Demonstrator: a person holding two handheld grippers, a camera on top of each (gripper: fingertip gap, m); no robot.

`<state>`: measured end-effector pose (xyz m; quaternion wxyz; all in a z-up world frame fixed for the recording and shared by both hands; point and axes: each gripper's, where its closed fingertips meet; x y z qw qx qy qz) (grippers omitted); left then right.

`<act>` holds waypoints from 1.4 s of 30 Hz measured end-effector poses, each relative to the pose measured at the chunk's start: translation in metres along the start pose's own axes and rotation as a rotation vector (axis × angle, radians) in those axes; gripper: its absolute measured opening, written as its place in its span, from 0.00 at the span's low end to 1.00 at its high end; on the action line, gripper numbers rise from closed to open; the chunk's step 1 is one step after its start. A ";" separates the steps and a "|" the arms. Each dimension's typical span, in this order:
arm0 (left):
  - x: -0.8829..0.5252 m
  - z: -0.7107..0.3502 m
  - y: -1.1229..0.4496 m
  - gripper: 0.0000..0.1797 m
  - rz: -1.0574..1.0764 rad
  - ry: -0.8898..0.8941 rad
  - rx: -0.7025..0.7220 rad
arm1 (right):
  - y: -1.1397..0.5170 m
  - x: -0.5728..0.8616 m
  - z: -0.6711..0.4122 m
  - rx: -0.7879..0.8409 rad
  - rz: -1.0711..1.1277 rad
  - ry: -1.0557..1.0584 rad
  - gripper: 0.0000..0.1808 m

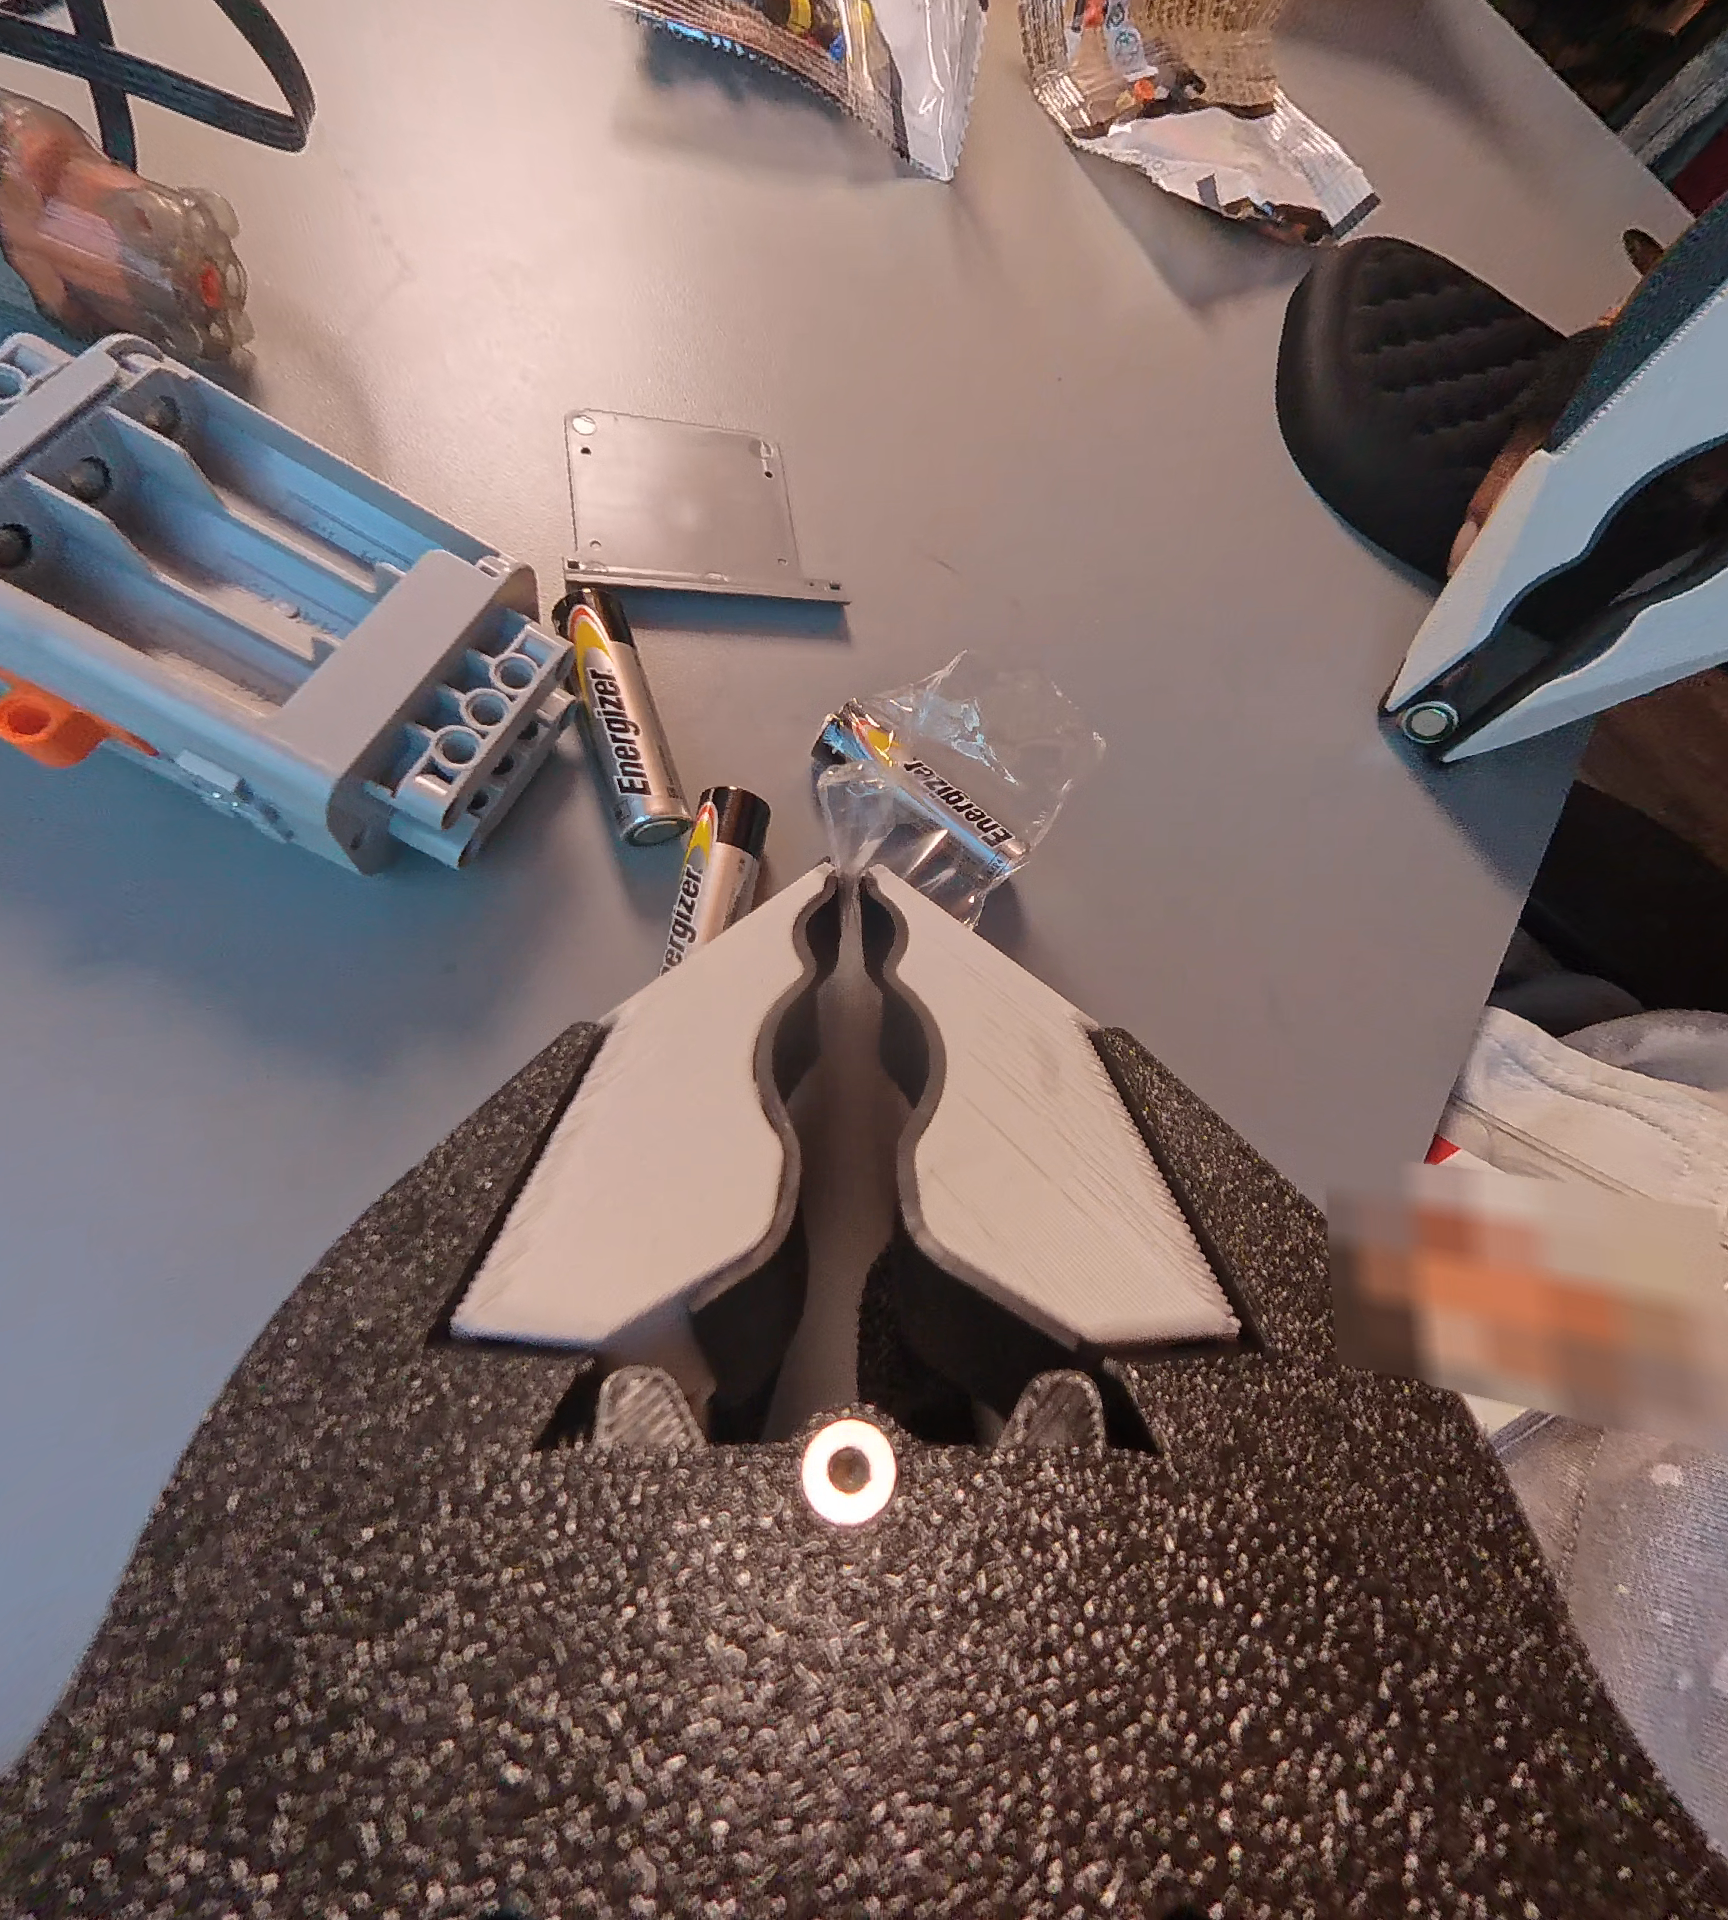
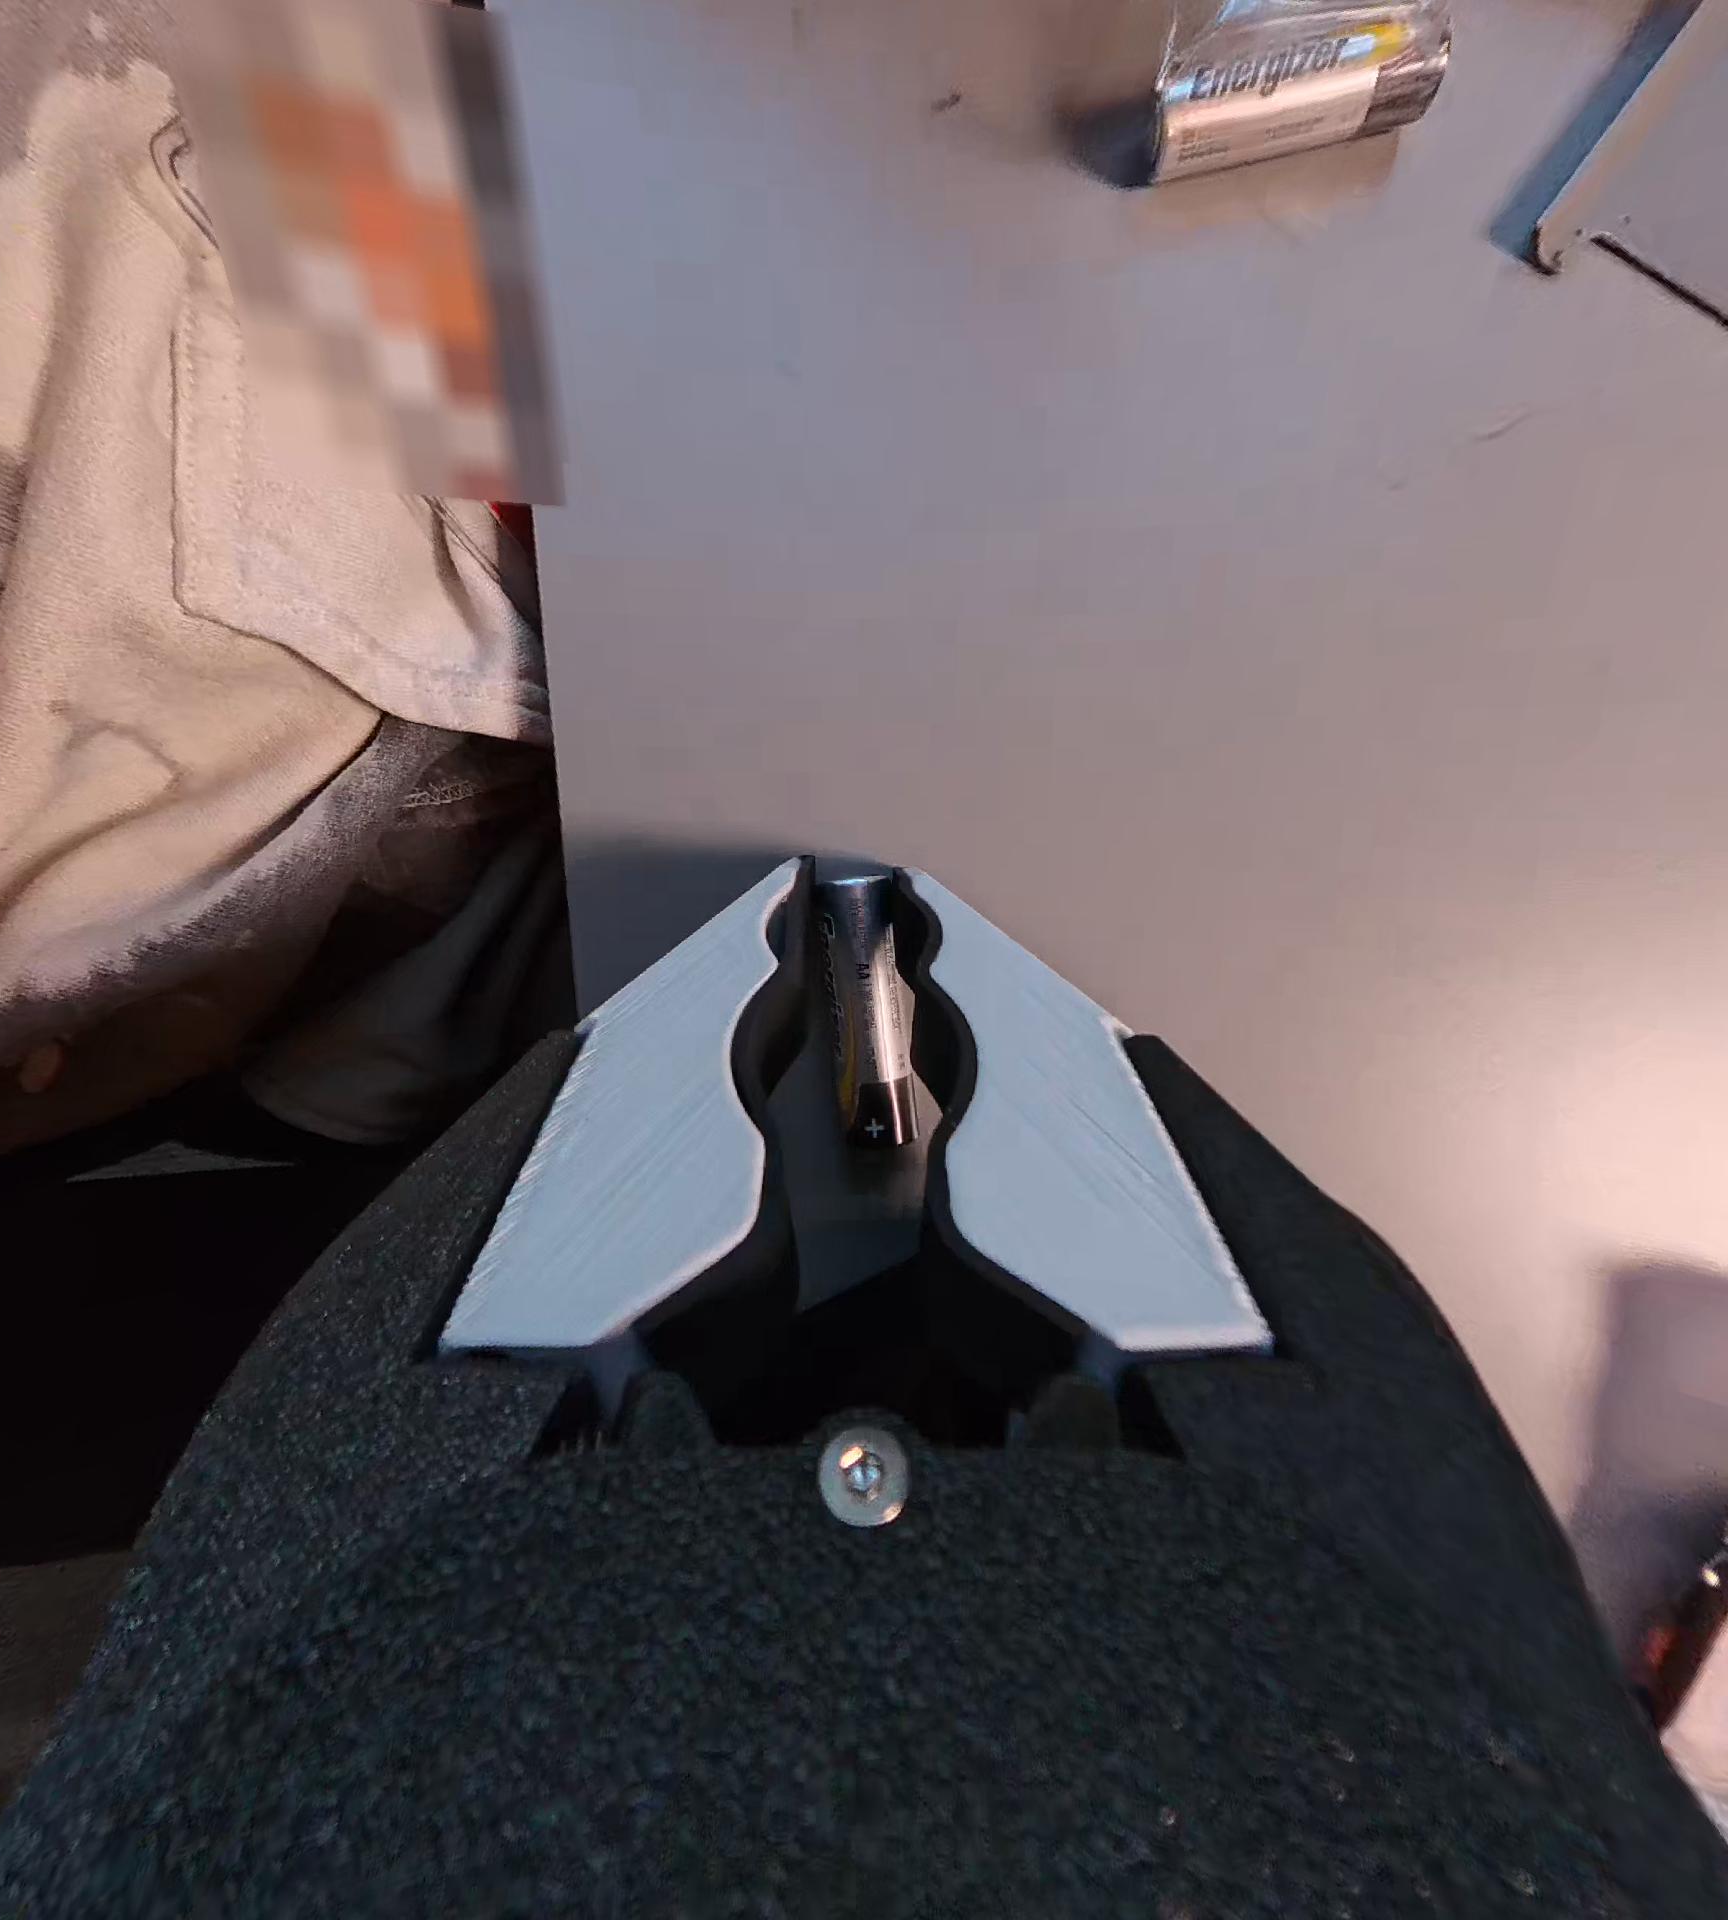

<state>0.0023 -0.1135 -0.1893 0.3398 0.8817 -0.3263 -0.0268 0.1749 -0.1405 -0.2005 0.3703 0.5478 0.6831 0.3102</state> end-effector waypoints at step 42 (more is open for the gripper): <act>0.055 -0.054 0.032 0.20 0.270 -0.212 0.302 | -0.010 0.042 -0.120 0.249 -0.158 -0.039 0.10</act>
Point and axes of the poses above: each gripper's, where its closed fingertips meet, y back along the fingers, z out of its underside, x = y × z across the jaws, and after that the axes turned 10 degrees about -y, right-handed
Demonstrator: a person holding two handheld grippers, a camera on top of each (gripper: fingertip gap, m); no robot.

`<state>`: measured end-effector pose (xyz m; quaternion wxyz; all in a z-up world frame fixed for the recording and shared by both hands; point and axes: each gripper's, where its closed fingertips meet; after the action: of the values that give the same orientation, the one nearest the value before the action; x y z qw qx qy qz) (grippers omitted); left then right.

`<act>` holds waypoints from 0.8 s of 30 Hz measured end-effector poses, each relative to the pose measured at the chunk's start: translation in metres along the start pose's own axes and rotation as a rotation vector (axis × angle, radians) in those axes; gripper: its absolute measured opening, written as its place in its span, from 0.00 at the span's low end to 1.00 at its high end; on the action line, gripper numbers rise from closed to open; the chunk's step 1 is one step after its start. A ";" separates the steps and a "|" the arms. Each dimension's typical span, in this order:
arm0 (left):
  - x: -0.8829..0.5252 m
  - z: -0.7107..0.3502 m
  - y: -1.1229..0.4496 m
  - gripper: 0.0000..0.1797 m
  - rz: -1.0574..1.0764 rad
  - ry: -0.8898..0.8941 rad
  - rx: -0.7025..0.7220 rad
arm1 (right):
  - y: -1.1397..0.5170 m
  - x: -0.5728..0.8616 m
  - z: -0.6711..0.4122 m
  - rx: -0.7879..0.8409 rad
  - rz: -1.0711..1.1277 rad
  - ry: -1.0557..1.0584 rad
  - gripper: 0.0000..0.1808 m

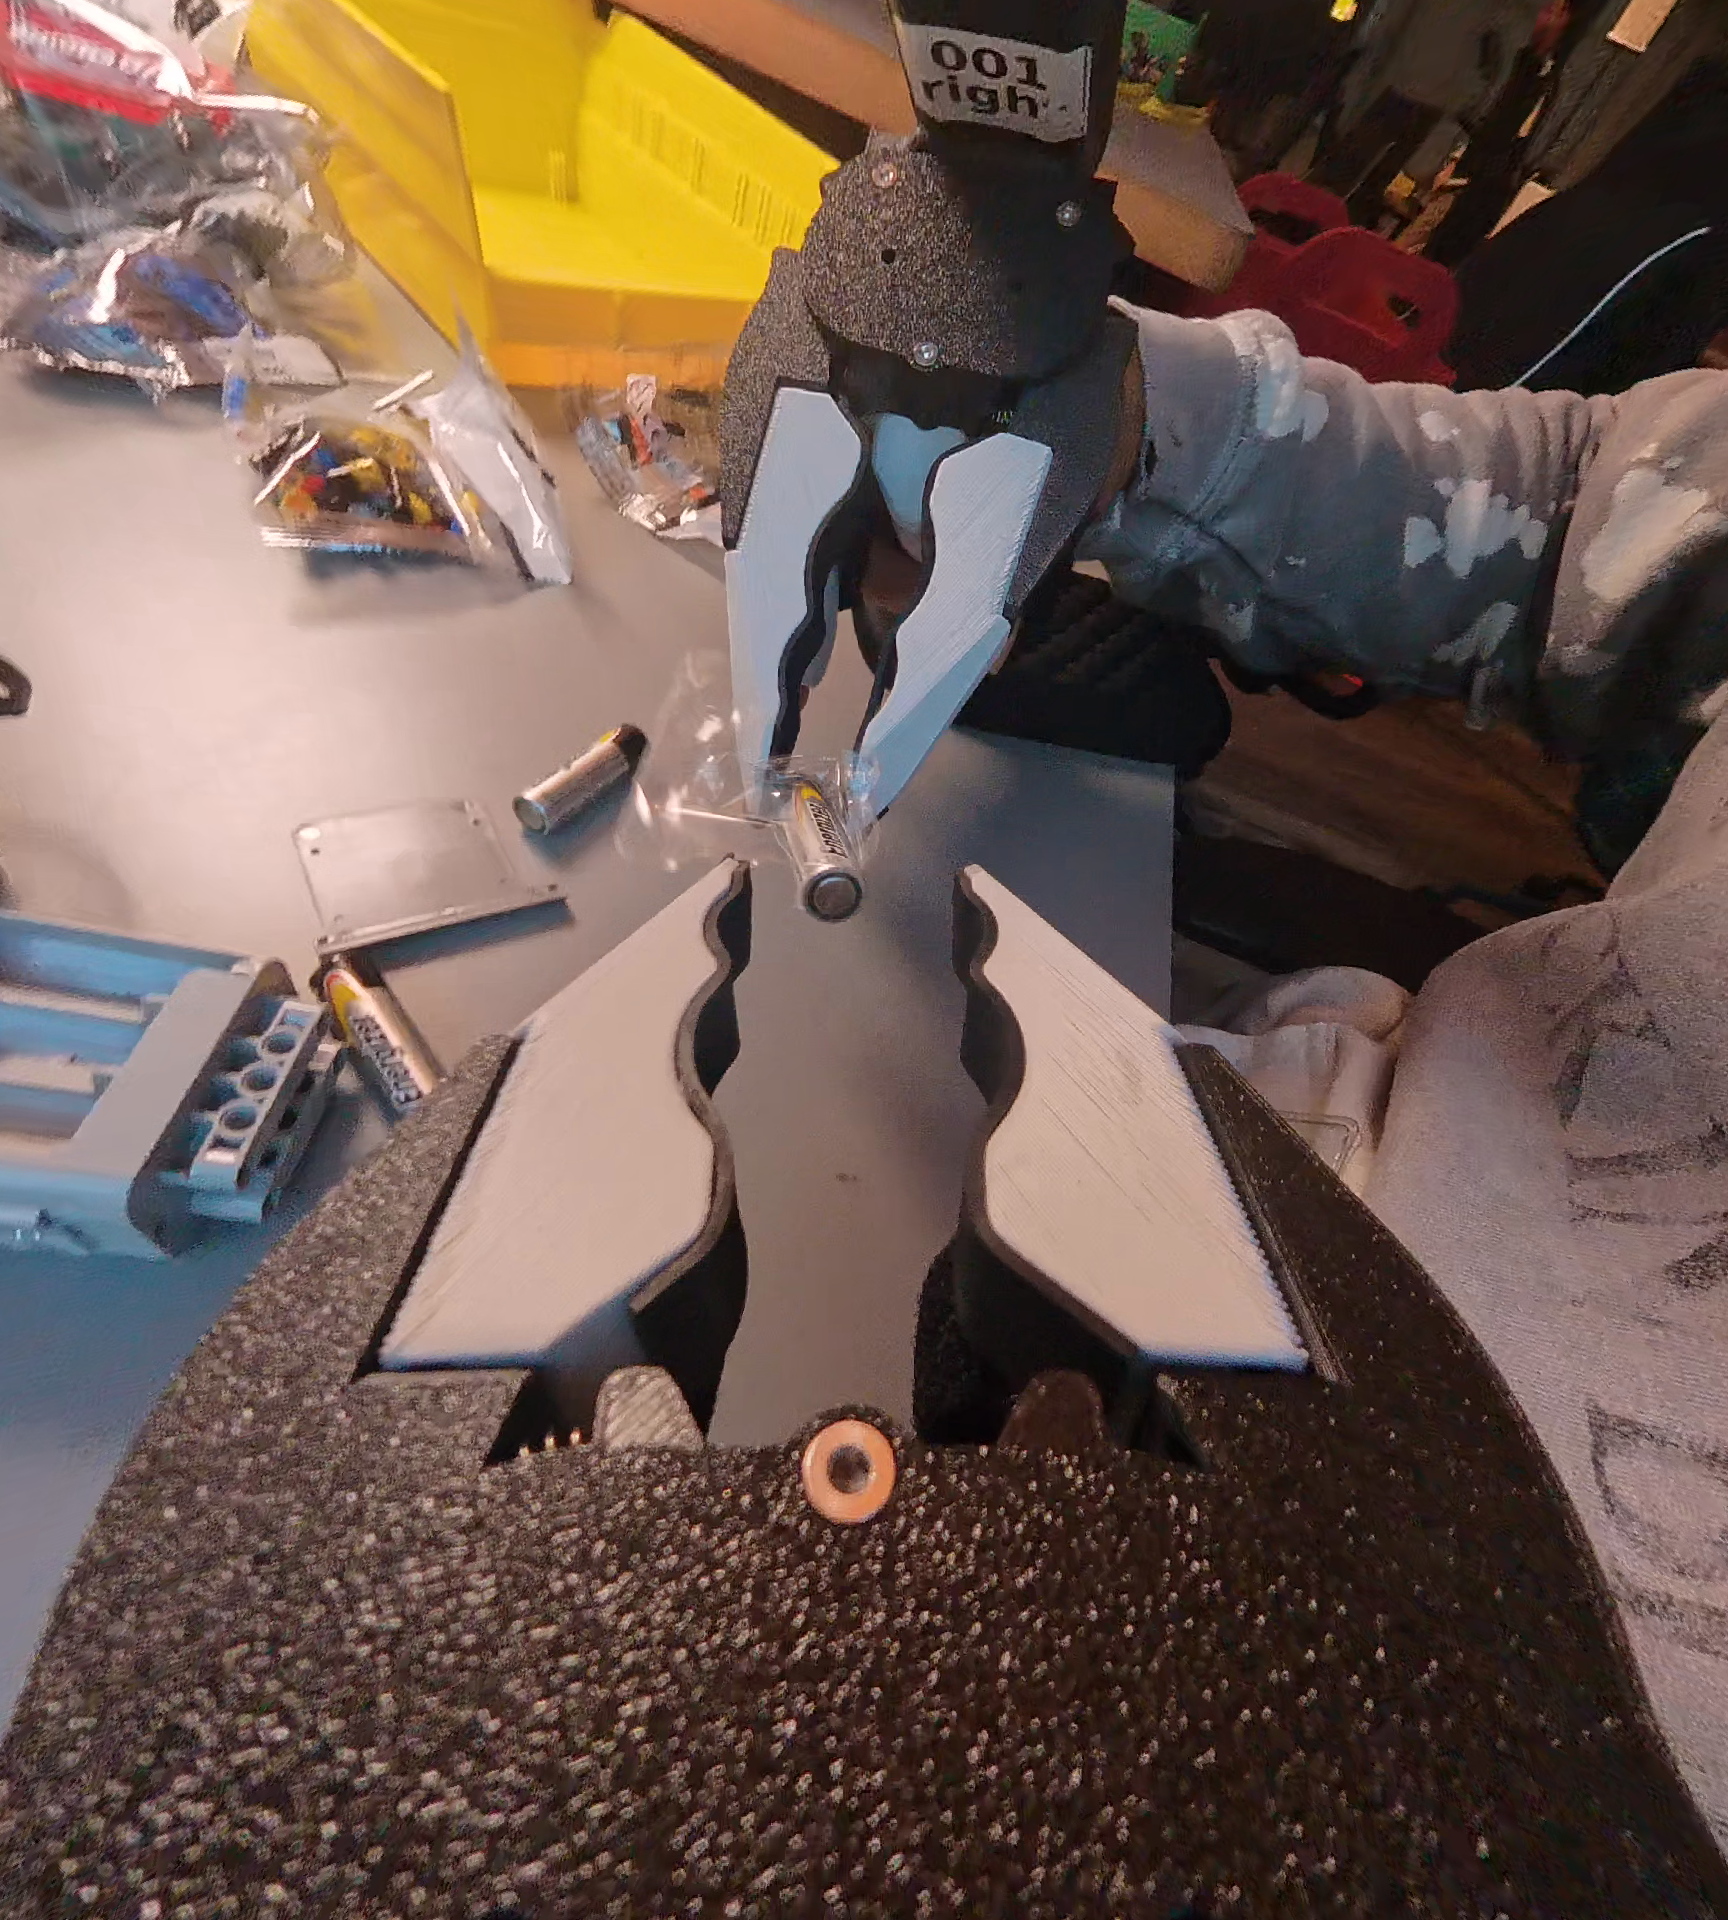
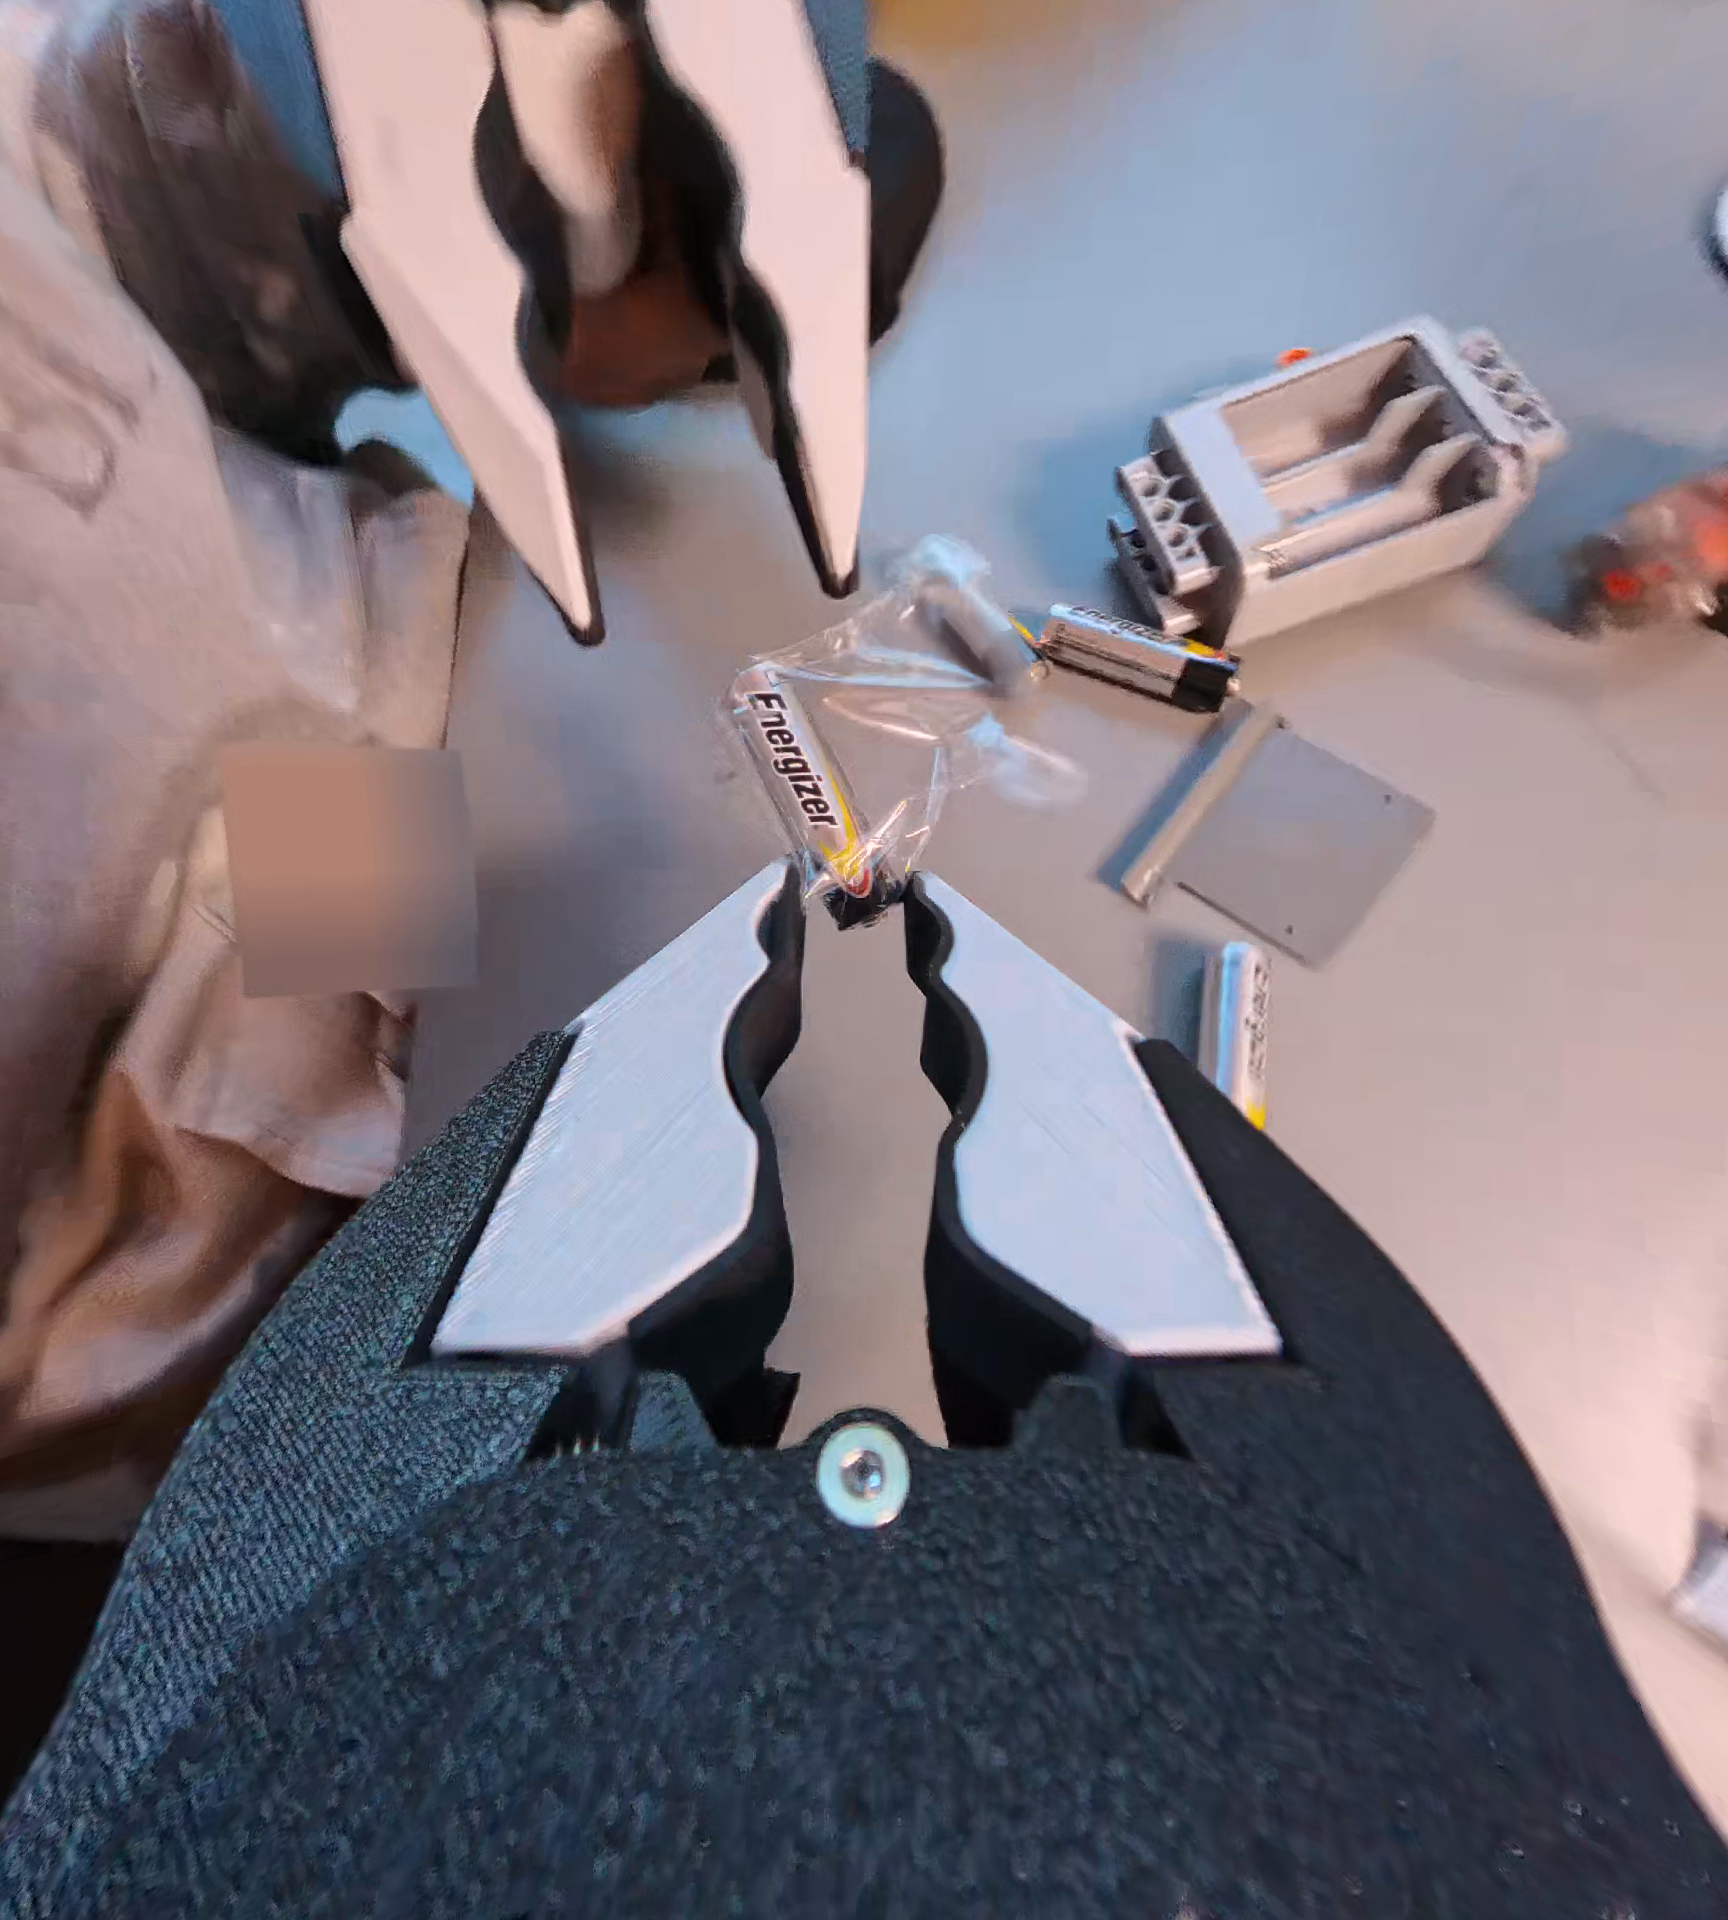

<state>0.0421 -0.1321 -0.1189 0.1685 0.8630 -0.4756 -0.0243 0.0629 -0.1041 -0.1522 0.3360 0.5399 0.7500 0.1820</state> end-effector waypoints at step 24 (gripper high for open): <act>0.054 -0.044 -0.089 0.06 0.280 -0.055 0.032 | 0.085 -0.050 0.017 0.225 0.164 0.318 0.10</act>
<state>0.1531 -0.1218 -0.0990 0.1436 0.7897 -0.5962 -0.0167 0.1421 -0.1222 -0.0949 0.1350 0.5976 0.7629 0.2065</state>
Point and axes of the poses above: each gripper's, where its closed fingertips meet, y back along the fingers, z out of its underside, x = y × z across the jaws, and after that the axes turned 10 degrees about -y, right-handed
